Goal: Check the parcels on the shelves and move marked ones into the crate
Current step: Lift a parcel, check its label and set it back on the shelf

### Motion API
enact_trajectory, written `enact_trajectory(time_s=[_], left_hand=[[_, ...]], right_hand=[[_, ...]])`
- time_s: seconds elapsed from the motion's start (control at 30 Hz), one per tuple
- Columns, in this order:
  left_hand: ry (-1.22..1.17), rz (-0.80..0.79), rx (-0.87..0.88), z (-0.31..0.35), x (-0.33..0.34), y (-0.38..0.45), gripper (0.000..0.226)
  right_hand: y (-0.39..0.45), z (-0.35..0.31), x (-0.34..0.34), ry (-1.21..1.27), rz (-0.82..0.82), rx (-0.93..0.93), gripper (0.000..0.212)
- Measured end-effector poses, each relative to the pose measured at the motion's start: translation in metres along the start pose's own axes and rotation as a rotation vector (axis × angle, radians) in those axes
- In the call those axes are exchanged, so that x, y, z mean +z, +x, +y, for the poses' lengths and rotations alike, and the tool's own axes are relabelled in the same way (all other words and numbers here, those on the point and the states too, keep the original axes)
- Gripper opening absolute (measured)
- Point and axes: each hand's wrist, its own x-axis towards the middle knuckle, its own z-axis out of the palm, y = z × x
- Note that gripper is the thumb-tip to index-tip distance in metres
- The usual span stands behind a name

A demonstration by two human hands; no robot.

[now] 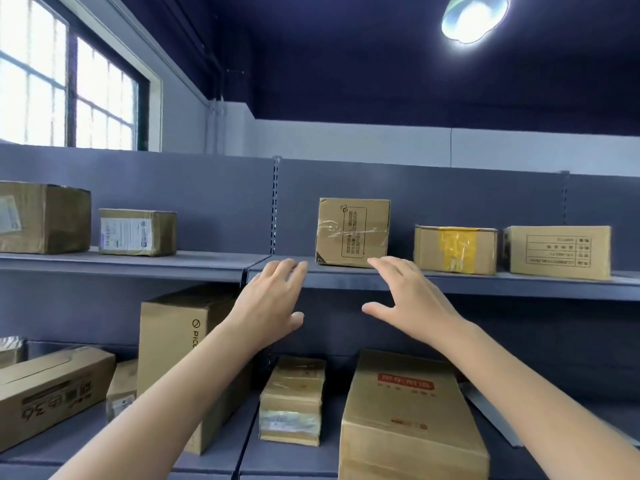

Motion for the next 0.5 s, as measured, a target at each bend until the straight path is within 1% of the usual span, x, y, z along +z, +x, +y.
enact_trajectory(time_s=[0.13,0.33,0.5], left_hand=[[0.016,-0.023,-0.020,-0.007,0.001,0.010,0.071],[-0.029,-0.001,-0.028,-0.019,0.011,0.026,0.064],[-0.109,0.031,-0.014,-0.028,0.020,0.034,0.060]], right_hand=[[0.013,0.005,0.007,0.017,0.014,0.002,0.068],[0.027,0.011,0.015,0.021,0.023,0.039,0.067],[0.037,0.010,0.023,0.020,0.054,0.082,0.056]])
